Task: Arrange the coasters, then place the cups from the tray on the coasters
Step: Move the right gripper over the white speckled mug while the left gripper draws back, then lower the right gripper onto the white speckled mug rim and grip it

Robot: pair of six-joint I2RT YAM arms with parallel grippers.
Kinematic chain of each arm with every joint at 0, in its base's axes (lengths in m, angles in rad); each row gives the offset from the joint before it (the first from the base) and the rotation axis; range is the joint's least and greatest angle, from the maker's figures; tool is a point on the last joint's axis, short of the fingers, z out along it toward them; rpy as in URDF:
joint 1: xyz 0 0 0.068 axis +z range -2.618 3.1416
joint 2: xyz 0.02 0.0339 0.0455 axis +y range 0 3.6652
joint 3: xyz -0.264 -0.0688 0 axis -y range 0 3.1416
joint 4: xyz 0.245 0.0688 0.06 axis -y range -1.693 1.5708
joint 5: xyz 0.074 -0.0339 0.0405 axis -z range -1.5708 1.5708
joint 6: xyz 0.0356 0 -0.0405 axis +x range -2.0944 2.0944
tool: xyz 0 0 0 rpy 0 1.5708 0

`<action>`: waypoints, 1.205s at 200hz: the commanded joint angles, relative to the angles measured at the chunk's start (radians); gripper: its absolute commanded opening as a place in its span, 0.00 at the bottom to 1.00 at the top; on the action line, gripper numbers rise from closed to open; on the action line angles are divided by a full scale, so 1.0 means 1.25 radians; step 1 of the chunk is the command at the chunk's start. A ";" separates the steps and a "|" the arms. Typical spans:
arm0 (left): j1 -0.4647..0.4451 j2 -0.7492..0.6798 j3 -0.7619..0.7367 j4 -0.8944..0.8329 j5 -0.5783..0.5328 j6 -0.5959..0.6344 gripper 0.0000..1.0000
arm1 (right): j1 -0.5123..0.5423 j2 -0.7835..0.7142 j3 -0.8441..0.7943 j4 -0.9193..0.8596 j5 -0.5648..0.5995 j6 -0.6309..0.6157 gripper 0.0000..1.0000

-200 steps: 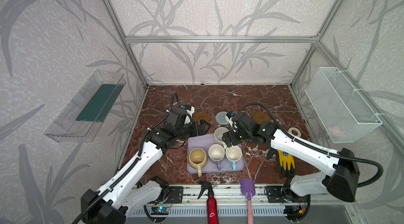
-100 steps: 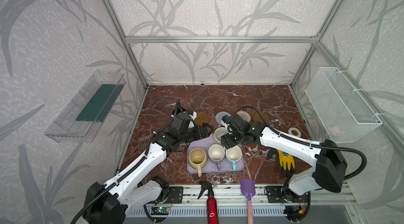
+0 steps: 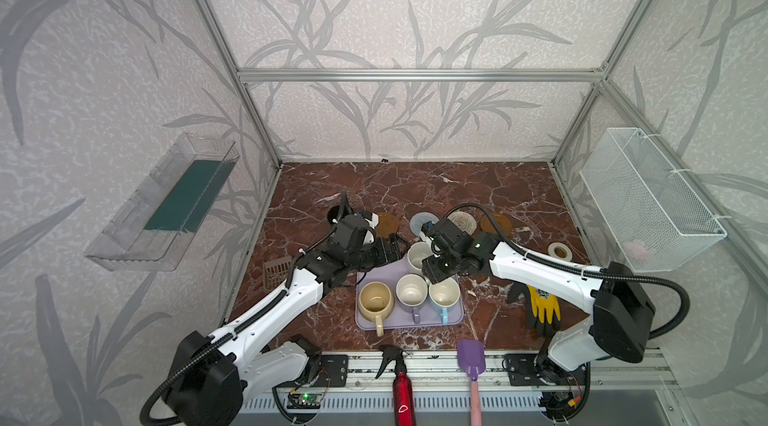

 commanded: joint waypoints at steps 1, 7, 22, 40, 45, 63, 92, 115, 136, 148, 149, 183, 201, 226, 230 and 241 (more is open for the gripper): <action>-0.004 0.004 -0.012 0.032 0.008 -0.017 0.99 | 0.003 0.018 -0.005 0.014 -0.005 -0.008 0.56; -0.004 0.005 -0.012 0.034 0.007 -0.017 0.99 | 0.003 0.022 -0.003 0.013 -0.005 -0.008 0.56; -0.005 0.006 -0.013 0.035 0.006 -0.017 0.99 | 0.003 0.033 0.002 0.010 -0.004 -0.010 0.55; -0.006 0.006 -0.013 0.034 0.002 -0.016 0.98 | 0.003 0.043 0.001 0.008 0.004 -0.008 0.54; -0.006 0.007 -0.013 0.032 0.001 -0.015 0.98 | 0.003 0.045 0.001 0.008 0.008 -0.008 0.54; -0.005 0.008 -0.014 0.031 -0.001 -0.016 0.98 | 0.004 0.053 0.000 0.005 0.014 -0.010 0.53; -0.007 0.015 -0.020 0.044 0.002 -0.017 0.98 | 0.003 0.053 -0.005 0.008 0.024 -0.009 0.53; -0.007 0.030 -0.024 0.055 0.002 -0.018 0.97 | 0.003 0.055 -0.010 0.013 0.035 -0.010 0.57; -0.007 0.039 -0.031 0.073 0.002 -0.024 0.97 | 0.003 0.060 -0.010 0.013 0.041 -0.012 0.58; -0.006 0.042 -0.034 0.081 0.003 -0.029 0.97 | 0.003 0.062 -0.011 0.017 0.041 -0.013 0.57; -0.006 0.043 -0.035 0.082 0.003 -0.029 0.97 | 0.003 0.062 -0.011 0.016 0.041 -0.013 0.57; -0.008 0.051 -0.044 0.097 0.008 -0.035 0.97 | 0.004 0.074 -0.009 0.023 0.037 -0.016 0.53; -0.009 0.054 -0.049 0.107 0.009 -0.040 0.97 | 0.004 0.081 -0.008 0.026 0.031 -0.016 0.50; -0.009 0.056 -0.055 0.121 0.010 -0.045 0.97 | 0.004 0.089 -0.005 0.029 0.029 -0.015 0.46; -0.009 0.056 -0.055 0.124 0.010 -0.048 0.97 | 0.004 0.090 -0.004 0.028 0.029 -0.015 0.46; -0.010 0.056 -0.059 0.133 0.011 -0.052 0.97 | 0.004 0.090 -0.003 0.028 0.030 -0.014 0.45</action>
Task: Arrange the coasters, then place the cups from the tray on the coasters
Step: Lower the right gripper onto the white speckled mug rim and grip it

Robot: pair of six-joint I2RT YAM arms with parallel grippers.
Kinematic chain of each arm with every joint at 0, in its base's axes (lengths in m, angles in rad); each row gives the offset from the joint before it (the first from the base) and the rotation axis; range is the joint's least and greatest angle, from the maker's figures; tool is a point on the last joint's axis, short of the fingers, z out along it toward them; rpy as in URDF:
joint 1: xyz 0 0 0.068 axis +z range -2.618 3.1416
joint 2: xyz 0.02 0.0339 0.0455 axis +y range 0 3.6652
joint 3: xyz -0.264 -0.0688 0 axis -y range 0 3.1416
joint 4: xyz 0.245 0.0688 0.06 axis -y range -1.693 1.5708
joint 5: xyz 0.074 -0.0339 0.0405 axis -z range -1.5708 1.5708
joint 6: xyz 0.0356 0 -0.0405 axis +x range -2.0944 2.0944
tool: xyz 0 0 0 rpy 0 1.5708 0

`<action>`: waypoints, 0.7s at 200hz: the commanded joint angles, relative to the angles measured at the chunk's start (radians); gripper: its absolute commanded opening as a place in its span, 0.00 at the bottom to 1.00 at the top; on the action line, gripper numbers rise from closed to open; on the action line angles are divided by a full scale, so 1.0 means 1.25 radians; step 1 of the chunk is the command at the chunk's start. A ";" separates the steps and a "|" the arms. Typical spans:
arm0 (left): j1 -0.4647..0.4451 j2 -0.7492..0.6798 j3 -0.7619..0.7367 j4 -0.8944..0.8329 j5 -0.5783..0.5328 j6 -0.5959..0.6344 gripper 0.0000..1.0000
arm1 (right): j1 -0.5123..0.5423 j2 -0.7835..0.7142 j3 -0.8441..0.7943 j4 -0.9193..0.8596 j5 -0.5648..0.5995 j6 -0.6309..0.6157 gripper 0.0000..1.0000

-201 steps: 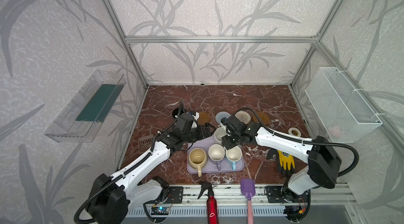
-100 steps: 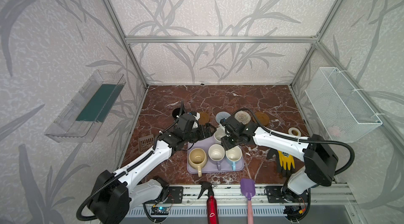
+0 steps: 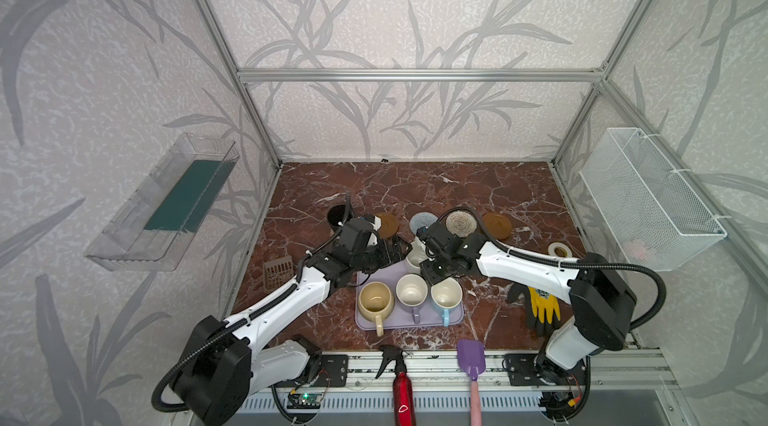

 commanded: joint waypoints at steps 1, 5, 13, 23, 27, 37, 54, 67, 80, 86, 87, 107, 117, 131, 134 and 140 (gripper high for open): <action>-0.005 0.004 -0.012 0.035 0.009 -0.017 0.97 | 0.002 0.014 -0.003 0.000 0.014 -0.009 0.45; -0.005 0.004 -0.012 0.037 0.009 -0.019 0.97 | 0.002 0.014 -0.004 0.001 0.015 -0.010 0.44; -0.005 0.005 -0.013 0.040 0.009 -0.019 0.97 | 0.002 0.013 -0.004 0.003 0.015 -0.010 0.42; -0.005 0.006 -0.016 0.044 0.009 -0.022 0.97 | 0.002 0.010 -0.004 0.004 0.017 -0.009 0.39; -0.005 0.005 -0.017 0.046 0.010 -0.022 0.97 | 0.002 0.007 -0.004 0.005 0.018 -0.010 0.38; -0.004 0.005 -0.018 0.050 0.010 -0.025 0.97 | 0.002 0.004 -0.003 0.006 0.019 -0.009 0.36; -0.004 0.002 -0.021 0.056 0.009 -0.028 0.97 | 0.004 -0.006 -0.003 0.006 0.028 -0.008 0.33; -0.005 -0.001 -0.024 0.064 0.009 -0.035 0.97 | 0.005 -0.018 -0.006 0.007 0.036 -0.009 0.30; -0.004 -0.004 -0.026 0.071 0.009 -0.040 0.97 | 0.006 -0.031 -0.009 0.009 0.041 -0.008 0.27; -0.005 -0.005 -0.027 0.075 0.010 -0.043 0.96 | 0.006 -0.036 -0.009 0.010 0.043 -0.008 0.25; -0.005 -0.006 -0.027 0.077 0.010 -0.043 0.96 | 0.006 -0.036 -0.009 0.010 0.043 -0.007 0.25; -0.005 -0.011 -0.031 0.097 0.014 -0.059 0.96 | 0.006 -0.050 -0.014 0.014 0.042 -0.007 0.21; -0.005 -0.013 -0.033 0.106 0.015 -0.065 0.96 | 0.007 -0.055 -0.014 0.018 0.040 -0.008 0.20; -0.005 -0.016 -0.036 0.118 0.018 -0.075 0.96 | 0.007 -0.064 -0.018 0.023 0.040 -0.007 0.15; -0.005 -0.016 -0.036 0.118 0.018 -0.076 0.96 | 0.007 -0.065 -0.019 0.025 0.040 -0.006 0.15; -0.005 -0.018 -0.034 0.119 0.020 -0.078 0.96 | 0.007 -0.068 -0.019 0.027 0.040 -0.005 0.14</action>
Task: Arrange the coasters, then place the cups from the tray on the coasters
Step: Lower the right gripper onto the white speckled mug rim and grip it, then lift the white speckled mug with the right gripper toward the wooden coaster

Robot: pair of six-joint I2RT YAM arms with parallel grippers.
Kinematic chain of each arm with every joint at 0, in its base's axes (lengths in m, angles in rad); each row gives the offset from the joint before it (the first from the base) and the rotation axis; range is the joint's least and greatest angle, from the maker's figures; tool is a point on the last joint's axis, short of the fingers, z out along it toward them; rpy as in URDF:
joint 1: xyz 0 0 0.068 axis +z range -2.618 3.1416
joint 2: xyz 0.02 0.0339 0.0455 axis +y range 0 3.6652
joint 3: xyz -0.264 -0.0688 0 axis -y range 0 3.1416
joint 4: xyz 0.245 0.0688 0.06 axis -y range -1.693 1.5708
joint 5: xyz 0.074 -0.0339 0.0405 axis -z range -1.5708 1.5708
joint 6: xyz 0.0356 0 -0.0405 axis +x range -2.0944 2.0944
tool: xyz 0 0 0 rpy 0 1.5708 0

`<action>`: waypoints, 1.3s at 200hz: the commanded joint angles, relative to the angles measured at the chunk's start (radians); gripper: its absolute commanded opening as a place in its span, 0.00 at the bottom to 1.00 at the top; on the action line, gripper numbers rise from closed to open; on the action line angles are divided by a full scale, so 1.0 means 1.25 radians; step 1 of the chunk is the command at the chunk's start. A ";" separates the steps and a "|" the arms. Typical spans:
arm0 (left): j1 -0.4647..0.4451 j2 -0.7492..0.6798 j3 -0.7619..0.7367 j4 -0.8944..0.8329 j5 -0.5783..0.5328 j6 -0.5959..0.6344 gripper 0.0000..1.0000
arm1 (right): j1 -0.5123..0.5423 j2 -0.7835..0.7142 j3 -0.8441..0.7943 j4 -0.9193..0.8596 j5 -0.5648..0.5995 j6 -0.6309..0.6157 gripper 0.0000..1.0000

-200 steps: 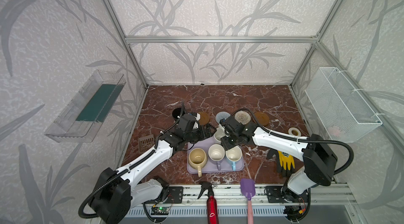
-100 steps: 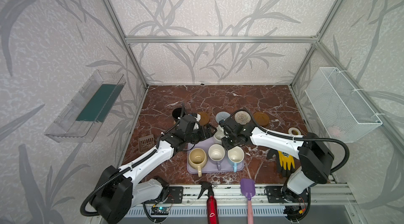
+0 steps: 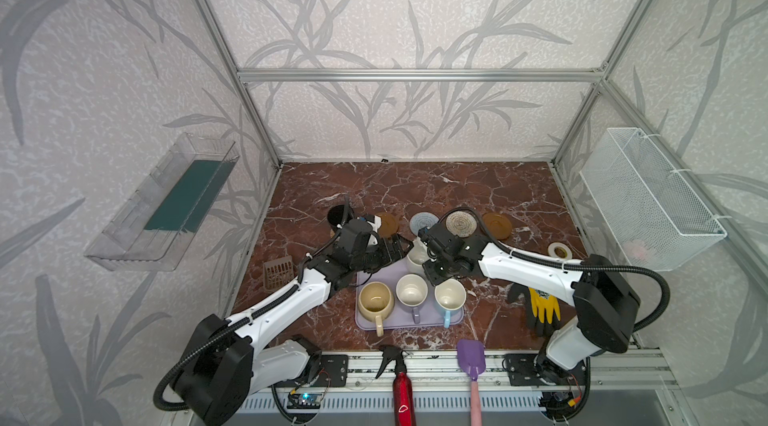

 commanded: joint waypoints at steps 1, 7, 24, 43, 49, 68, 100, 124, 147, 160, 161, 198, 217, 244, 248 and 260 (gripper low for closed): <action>-0.005 -0.020 -0.008 0.037 0.008 -0.028 0.96 | 0.003 -0.046 -0.005 0.030 0.016 0.000 0.14; -0.004 -0.021 -0.008 0.038 0.007 -0.030 0.96 | 0.004 -0.049 -0.005 0.030 0.017 0.001 0.14; -0.004 -0.027 -0.008 0.038 0.007 -0.033 0.96 | 0.006 -0.060 -0.005 0.028 0.022 0.001 0.12; -0.004 -0.035 -0.008 0.036 0.005 -0.035 0.96 | 0.007 -0.073 -0.005 0.028 0.027 0.001 0.09; -0.004 -0.037 -0.007 0.033 0.003 -0.035 0.96 | 0.008 -0.076 -0.005 0.027 0.026 0.001 0.08; -0.004 -0.042 -0.005 0.030 0.002 -0.036 0.95 | 0.008 -0.086 -0.001 0.021 0.030 0.002 0.07; -0.003 -0.041 0.000 0.030 0.000 -0.037 0.95 | 0.009 -0.099 -0.005 0.026 0.028 0.007 0.04; -0.005 -0.044 0.002 0.031 0.001 -0.040 0.95 | 0.011 -0.111 -0.001 0.026 0.031 0.008 0.02; -0.004 -0.049 0.011 0.017 -0.002 -0.031 0.94 | 0.012 -0.128 0.003 0.025 0.039 0.008 0.01; -0.005 -0.053 0.019 0.010 -0.004 -0.028 0.91 | 0.013 -0.135 0.006 0.023 0.045 0.007 0.00; -0.004 -0.054 0.019 0.011 -0.004 -0.028 0.91 | 0.012 -0.136 0.007 0.023 0.045 0.007 0.00; -0.003 -0.073 0.071 -0.039 -0.028 -0.020 0.95 | 0.015 -0.152 0.029 0.017 0.051 0.020 0.00; -0.003 -0.090 0.101 -0.085 -0.066 -0.009 0.97 | 0.016 -0.156 0.047 0.022 0.061 0.027 0.00; 0.010 -0.107 0.128 -0.105 -0.086 -0.010 0.97 | 0.017 -0.151 0.077 0.044 0.066 0.046 0.00; 0.011 -0.106 0.133 -0.105 -0.079 -0.010 0.96 | 0.017 -0.150 0.080 0.049 0.066 0.048 0.00; 0.019 -0.099 0.157 -0.127 -0.059 -0.005 0.95 | 0.016 -0.141 0.098 0.054 0.070 0.061 0.00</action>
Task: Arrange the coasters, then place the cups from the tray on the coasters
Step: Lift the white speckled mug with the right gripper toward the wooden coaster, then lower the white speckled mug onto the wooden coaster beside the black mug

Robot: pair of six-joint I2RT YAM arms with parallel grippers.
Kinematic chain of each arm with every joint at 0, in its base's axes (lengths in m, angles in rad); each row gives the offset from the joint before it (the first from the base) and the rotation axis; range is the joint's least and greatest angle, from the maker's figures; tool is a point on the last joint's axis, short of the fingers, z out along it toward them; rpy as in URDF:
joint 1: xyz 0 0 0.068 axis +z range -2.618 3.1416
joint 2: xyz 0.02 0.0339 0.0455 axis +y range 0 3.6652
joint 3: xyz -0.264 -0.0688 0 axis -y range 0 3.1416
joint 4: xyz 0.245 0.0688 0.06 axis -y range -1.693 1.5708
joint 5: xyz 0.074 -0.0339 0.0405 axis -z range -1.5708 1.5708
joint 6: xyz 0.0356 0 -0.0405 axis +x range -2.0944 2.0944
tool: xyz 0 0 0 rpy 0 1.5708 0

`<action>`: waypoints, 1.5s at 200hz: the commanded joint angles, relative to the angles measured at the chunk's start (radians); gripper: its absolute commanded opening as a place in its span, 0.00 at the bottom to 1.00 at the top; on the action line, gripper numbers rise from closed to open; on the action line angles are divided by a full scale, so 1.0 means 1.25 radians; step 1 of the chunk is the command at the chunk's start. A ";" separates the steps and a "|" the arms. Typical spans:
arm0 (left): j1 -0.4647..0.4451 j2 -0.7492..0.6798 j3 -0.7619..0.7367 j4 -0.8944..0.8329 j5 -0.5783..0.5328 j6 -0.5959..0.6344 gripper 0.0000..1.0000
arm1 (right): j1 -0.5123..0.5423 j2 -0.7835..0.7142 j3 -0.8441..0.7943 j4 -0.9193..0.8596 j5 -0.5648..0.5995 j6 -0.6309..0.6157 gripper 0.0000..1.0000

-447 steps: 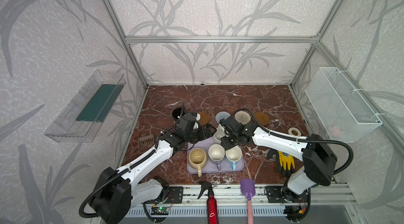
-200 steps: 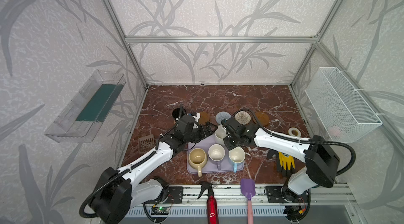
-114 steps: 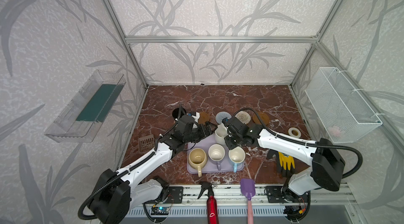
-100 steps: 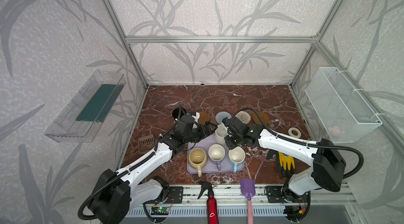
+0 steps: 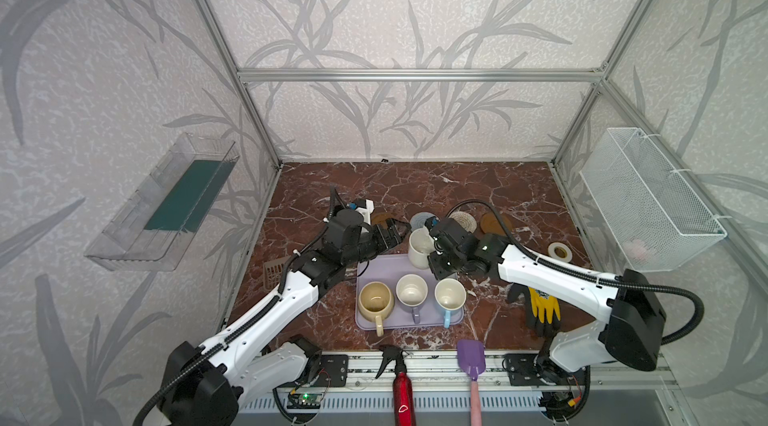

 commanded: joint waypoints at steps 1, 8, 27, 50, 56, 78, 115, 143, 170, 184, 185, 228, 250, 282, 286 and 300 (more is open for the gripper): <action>0.011 -0.002 0.049 -0.053 -0.003 0.013 0.95 | 0.006 -0.027 0.070 0.076 0.025 0.029 0.00; 0.011 -0.002 0.061 -0.069 -0.006 0.018 0.95 | 0.006 -0.020 0.084 0.076 0.026 0.031 0.00; 0.021 -0.013 0.086 -0.109 -0.026 0.031 0.96 | 0.007 0.010 0.123 0.071 0.036 0.036 0.00; 0.063 -0.012 0.115 -0.163 -0.023 0.041 0.98 | 0.009 0.052 0.181 0.057 0.061 0.047 0.00; 0.086 -0.006 0.120 -0.170 -0.001 0.038 0.98 | 0.011 0.063 0.197 0.052 0.070 0.055 0.00; 0.155 -0.024 0.096 -0.079 0.051 -0.028 0.98 | 0.013 0.093 0.243 0.051 0.096 0.098 0.00; 0.204 0.018 0.172 -0.171 0.050 0.024 0.99 | 0.022 0.195 0.367 0.005 0.147 0.100 0.00; 0.217 0.041 0.186 -0.201 0.023 0.044 0.99 | 0.023 0.273 0.420 0.036 0.132 0.106 0.00; 0.228 0.053 0.192 -0.223 -0.020 0.069 0.95 | 0.023 0.345 0.505 0.015 0.127 0.097 0.00; 0.236 0.067 0.201 -0.238 -0.028 0.087 0.95 | 0.023 0.379 0.542 0.001 0.131 0.091 0.00; 0.237 0.069 0.202 -0.239 -0.028 0.087 0.95 | 0.023 0.385 0.544 0.000 0.132 0.091 0.00; 0.274 0.072 0.191 -0.247 -0.055 0.103 0.96 | 0.022 0.472 0.610 -0.003 0.124 0.086 0.00; 0.319 0.071 0.178 -0.231 0.006 0.110 0.92 | 0.023 0.528 0.665 -0.022 0.124 0.072 0.00; 0.336 0.069 0.203 -0.275 0.008 0.152 0.93 | 0.023 0.602 0.738 -0.051 0.135 0.058 0.00; 0.339 0.072 0.199 -0.270 0.020 0.147 0.94 | 0.023 0.611 0.749 -0.057 0.138 0.057 0.00; 0.343 0.073 0.193 -0.264 0.026 0.143 0.93 | 0.023 0.640 0.790 -0.081 0.142 0.054 0.00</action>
